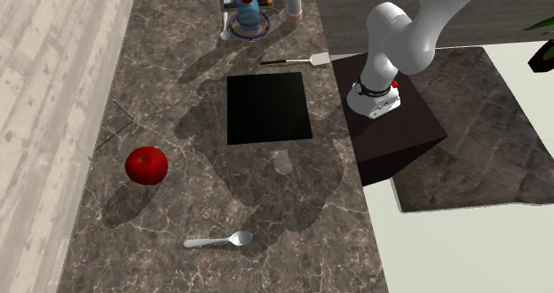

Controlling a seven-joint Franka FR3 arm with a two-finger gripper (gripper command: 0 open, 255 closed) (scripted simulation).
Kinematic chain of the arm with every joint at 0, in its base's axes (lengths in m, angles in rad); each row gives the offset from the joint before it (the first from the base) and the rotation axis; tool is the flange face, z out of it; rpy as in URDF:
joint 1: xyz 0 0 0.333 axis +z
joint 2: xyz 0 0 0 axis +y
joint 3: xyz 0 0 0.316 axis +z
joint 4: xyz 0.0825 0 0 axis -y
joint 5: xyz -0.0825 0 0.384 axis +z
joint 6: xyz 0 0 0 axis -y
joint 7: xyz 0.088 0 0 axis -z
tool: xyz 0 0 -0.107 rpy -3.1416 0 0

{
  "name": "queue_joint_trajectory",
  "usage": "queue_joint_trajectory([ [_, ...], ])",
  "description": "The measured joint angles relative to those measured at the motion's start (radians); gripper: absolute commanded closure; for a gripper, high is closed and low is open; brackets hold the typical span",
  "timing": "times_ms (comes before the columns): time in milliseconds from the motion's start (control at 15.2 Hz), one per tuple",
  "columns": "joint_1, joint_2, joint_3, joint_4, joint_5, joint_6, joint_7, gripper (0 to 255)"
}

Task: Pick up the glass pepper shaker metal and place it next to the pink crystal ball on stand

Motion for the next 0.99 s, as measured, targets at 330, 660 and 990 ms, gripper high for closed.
queue_joint_trajectory([
  [330, 0.003, 0.003, -0.011, -0.009, -0.006, 0.015, 0.003, 255],
  [660, 0.003, 0.003, -0.012, -0.01, -0.007, 0.015, 0.003, 0],
  [990, -0.024, -0.016, 0.038, 0.003, 0.007, -0.028, 0.0, 0],
])
